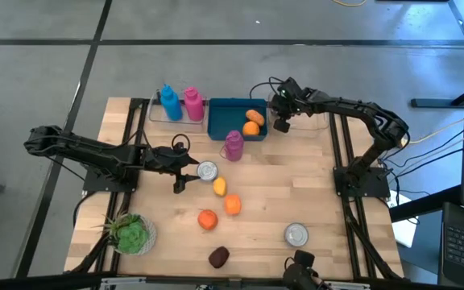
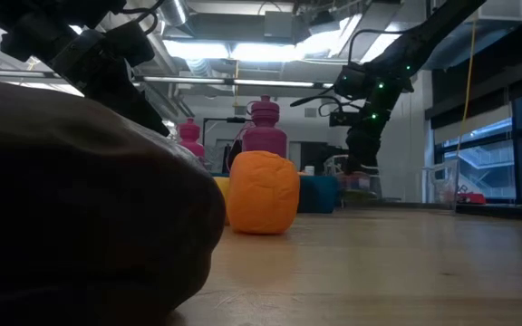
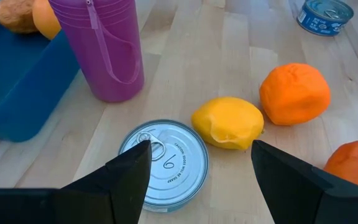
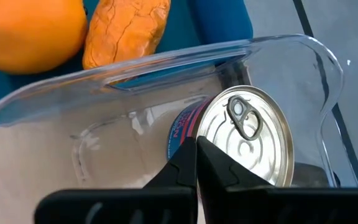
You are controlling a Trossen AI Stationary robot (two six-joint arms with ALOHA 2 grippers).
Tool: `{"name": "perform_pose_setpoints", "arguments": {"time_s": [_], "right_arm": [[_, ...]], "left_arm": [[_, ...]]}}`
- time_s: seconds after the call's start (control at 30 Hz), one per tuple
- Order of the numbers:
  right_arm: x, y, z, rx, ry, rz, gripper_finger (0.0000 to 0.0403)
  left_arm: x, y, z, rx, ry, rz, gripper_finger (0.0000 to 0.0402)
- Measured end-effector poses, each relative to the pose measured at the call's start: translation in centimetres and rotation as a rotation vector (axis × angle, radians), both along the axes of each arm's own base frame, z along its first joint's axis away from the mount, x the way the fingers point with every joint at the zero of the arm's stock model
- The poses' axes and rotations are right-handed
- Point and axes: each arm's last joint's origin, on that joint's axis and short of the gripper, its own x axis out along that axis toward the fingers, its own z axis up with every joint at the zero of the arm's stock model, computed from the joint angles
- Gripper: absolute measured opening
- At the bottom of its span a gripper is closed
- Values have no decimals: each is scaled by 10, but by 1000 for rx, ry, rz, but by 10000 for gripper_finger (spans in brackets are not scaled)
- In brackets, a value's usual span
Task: Pick & Place Food Item
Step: Put the blue pink can into the right transparent bin
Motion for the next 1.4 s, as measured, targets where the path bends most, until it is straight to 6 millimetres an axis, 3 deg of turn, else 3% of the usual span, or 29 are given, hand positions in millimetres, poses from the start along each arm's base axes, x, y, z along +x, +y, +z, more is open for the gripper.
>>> {"name": "perform_pose_setpoints", "arguments": {"time_s": [0.67,0.97,1.4], "right_arm": [[1,0,0,11,-21,12,0],[6,-4,-23,58,30,8,0],[8,-6,-24,55,12,2,7]], "left_arm": [[0,0,0,1,0,0,265],[0,0,0,1,0,0,265],[0,0,0,1,0,0,265]]}}
